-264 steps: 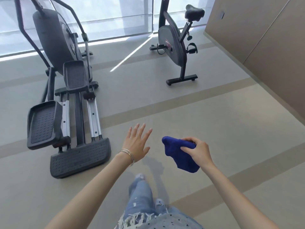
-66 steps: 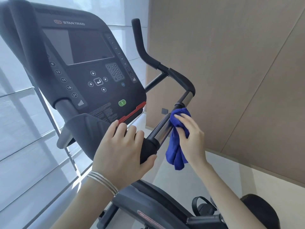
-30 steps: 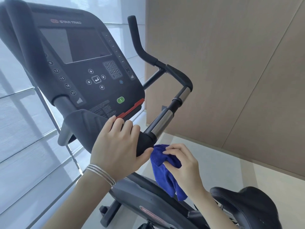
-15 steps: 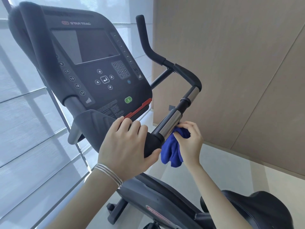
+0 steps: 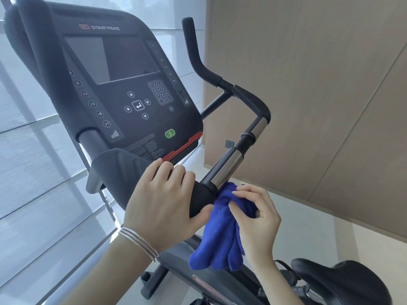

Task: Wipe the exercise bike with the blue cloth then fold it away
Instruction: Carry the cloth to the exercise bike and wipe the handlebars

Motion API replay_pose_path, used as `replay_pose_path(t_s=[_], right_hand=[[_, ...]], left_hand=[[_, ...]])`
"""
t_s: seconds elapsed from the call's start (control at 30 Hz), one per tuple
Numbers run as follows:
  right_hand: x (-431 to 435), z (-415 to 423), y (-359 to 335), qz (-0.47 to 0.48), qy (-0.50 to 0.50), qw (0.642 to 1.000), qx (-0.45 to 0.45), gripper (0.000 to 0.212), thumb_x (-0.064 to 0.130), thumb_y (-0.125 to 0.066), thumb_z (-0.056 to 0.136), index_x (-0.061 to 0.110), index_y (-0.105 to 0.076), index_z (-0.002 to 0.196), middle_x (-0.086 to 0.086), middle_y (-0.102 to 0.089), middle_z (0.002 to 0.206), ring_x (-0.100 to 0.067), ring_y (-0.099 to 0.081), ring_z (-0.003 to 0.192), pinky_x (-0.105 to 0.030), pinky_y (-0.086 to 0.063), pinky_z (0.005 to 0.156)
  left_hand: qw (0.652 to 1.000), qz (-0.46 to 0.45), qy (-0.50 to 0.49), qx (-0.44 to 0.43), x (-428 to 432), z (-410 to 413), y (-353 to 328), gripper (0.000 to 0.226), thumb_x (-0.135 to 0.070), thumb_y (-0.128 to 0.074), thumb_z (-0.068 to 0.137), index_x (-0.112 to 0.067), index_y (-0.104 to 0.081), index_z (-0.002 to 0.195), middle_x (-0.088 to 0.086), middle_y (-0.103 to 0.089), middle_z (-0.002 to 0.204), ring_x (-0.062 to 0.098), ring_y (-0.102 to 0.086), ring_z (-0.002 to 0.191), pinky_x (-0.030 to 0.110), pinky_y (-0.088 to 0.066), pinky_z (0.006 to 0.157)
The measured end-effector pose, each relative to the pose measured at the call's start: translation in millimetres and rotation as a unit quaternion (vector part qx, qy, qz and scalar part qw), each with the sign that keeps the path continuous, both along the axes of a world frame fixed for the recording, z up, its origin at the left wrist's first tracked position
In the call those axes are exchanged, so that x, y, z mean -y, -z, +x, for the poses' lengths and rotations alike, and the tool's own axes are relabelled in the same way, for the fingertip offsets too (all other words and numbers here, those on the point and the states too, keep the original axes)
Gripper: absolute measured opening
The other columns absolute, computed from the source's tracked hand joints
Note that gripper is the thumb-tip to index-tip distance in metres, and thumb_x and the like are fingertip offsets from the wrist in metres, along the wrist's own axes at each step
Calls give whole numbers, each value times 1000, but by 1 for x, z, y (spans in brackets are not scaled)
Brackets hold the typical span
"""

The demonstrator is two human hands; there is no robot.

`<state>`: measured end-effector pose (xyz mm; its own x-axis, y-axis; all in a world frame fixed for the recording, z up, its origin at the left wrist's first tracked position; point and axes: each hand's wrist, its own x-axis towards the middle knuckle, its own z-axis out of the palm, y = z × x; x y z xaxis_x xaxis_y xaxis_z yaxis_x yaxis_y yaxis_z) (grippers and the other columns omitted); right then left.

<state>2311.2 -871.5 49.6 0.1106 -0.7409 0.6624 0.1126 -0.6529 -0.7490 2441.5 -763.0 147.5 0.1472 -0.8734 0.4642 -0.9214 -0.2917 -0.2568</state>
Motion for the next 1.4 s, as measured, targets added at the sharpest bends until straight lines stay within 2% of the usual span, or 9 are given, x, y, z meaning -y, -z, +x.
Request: replay_pose_path(t_s=[0.3, 0.5, 0.6, 0.73, 0.9, 1.03, 1.17, 1.3, 1.4], right_hand=[[87, 2, -28, 74, 45, 994, -59, 34, -8, -65, 75, 26, -63, 79, 1, -59, 96, 1, -57, 90, -14, -42, 83], [70, -11, -70, -53, 65, 996, -3, 27, 4, -68, 76, 28, -63, 85, 7, -61, 97, -6, -60, 95, -13, -43, 85], [54, 0, -94, -129, 11, 984, -120, 18, 4, -68, 75, 15, -67, 90, 3, -64, 101, -5, -60, 97, -12, -43, 87], [31, 6, -87, -174, -45, 950, -256, 19, 1, -73, 75, 7, -71, 93, -5, -65, 109, -20, -62, 102, -33, -50, 92], [30, -11, -81, -200, -113, 916, -329, 29, 27, -60, 86, 18, -67, 113, 1, -57, 129, -17, -46, 127, -33, -38, 106], [36, -2, -79, -241, -59, 876, -414, 36, 40, -44, 89, 28, -63, 117, 6, -55, 131, -21, -33, 136, -43, -24, 107], [45, 13, -84, -233, -39, 883, -405, 37, 41, -41, 90, 23, -69, 107, 0, -62, 120, -27, -44, 126, -54, -30, 106], [44, 18, -86, -209, -38, 903, -374, 46, 36, -28, 93, 21, -71, 102, 2, -64, 114, -24, -49, 114, -47, -37, 99], [30, 15, -77, -236, -16, 913, -332, 38, 28, -34, 93, 21, -70, 102, 2, -64, 112, -23, -52, 108, -43, -39, 93]], left_hand=[[1000, 19, 1, -11, -2, 0, -5, 58, -65, -31, 79, -15, -62, 78, 0, -63, 74, 25, -55, 71, 37, -46, 84], [1000, 15, -2, -18, -2, -2, -5, 58, -65, -30, 79, -16, -62, 79, 0, -64, 76, 25, -56, 72, 37, -47, 83], [1000, 14, 1, -12, -2, -1, -5, 56, -63, -32, 80, -15, -61, 76, 0, -61, 73, 25, -53, 71, 36, -43, 84], [1000, 11, 0, -7, -1, -2, -2, 53, -61, -33, 79, -15, -60, 74, -1, -59, 70, 24, -52, 69, 35, -43, 83], [1000, 0, 11, -8, -1, 0, -1, 53, -60, -35, 80, -14, -59, 73, 0, -58, 68, 25, -52, 68, 37, -44, 85], [1000, 2, 10, -18, -1, -1, -2, 53, -61, -35, 79, -15, -60, 74, 0, -60, 70, 24, -53, 69, 36, -44, 85], [1000, 3, 5, -21, -2, -1, -2, 54, -62, -33, 80, -16, -61, 78, -1, -61, 74, 24, -54, 73, 35, -42, 91], [1000, -5, 6, -26, -2, -2, -2, 53, -60, -33, 80, -14, -61, 78, -1, -60, 73, 25, -53, 74, 36, -42, 93], [1000, -14, 11, -24, -2, -2, -2, 50, -57, -37, 80, -13, -60, 76, 1, -59, 70, 26, -53, 71, 37, -44, 90]])
